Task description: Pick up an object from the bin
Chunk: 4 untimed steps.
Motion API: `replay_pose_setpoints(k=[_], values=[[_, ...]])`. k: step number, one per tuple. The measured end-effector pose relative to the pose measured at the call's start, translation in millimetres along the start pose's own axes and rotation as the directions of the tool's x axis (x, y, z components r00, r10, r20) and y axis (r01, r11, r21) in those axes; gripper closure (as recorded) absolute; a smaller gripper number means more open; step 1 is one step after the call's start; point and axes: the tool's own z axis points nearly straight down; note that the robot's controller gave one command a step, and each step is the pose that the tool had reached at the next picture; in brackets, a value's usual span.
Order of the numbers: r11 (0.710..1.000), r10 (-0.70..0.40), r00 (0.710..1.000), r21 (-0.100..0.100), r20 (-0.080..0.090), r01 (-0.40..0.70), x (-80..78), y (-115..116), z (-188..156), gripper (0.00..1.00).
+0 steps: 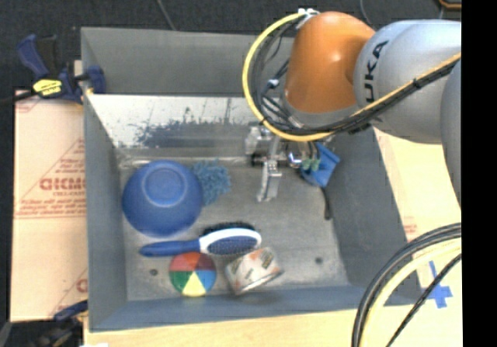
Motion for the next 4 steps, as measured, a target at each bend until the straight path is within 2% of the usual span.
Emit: replay_pose_setpoints(k=[1, 2, 3, 4], values=[[1.0, 0.001, 1.0, 0.0, 0.008, -0.001, -1.3, 0.0, -5.2, 0.0], [0.99, -0.138, 0.99, 0.003, 0.02, 0.138, 19.4, 69.1, 106.0, 0.0], [0.983, -0.185, 0.982, 0.004, 0.022, 0.185, -12.6, 74.1, 47.4, 0.0], [1.0, -0.005, 1.0, 0.0, 0.023, 0.005, -20.8, 105.5, 82.9, 0.0]])
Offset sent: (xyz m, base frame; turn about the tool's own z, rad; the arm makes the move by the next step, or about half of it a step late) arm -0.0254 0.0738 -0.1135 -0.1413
